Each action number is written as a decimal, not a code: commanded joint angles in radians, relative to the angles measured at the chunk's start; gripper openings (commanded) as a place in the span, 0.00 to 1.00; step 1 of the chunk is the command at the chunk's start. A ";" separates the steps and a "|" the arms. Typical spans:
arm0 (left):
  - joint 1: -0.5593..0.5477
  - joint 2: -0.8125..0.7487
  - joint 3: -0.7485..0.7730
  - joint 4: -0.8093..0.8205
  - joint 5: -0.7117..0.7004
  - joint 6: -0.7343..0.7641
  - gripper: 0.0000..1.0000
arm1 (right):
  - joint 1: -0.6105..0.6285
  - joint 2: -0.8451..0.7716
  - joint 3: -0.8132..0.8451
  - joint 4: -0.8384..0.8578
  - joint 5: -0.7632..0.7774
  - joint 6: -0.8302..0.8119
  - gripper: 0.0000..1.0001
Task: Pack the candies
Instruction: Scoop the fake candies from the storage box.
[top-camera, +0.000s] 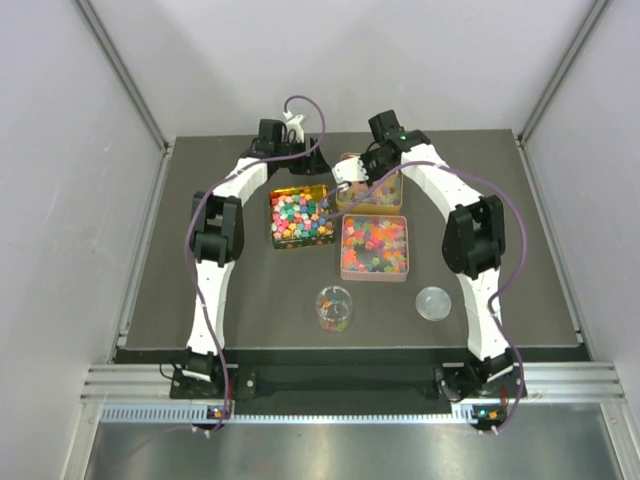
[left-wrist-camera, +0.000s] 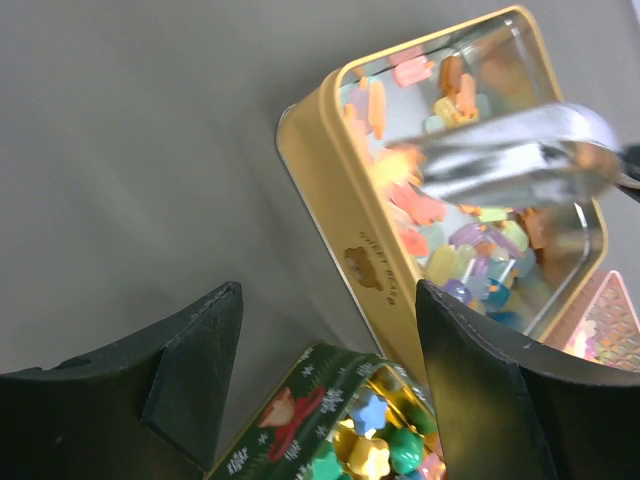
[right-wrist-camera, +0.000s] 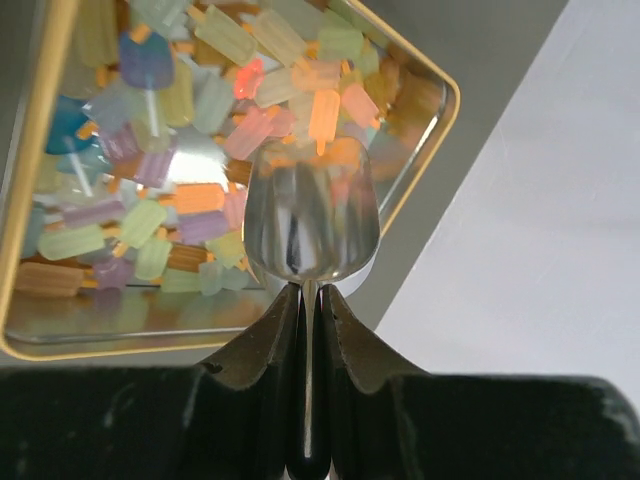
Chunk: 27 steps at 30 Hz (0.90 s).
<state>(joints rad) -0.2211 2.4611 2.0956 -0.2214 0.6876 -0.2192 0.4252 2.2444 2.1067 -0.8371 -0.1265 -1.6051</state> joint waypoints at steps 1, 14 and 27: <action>0.003 0.010 0.040 0.073 0.007 -0.020 0.75 | 0.020 -0.042 -0.028 -0.164 -0.124 -0.045 0.00; -0.003 0.001 0.001 0.067 0.030 -0.023 0.75 | -0.045 0.061 0.004 -0.279 -0.124 -0.003 0.00; -0.015 -0.020 -0.034 0.056 0.053 -0.022 0.74 | -0.117 0.158 0.036 -0.395 -0.088 -0.049 0.00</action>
<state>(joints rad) -0.2283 2.4855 2.0663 -0.2024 0.7185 -0.2447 0.3214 2.2967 2.1891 -0.9718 -0.2394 -1.6363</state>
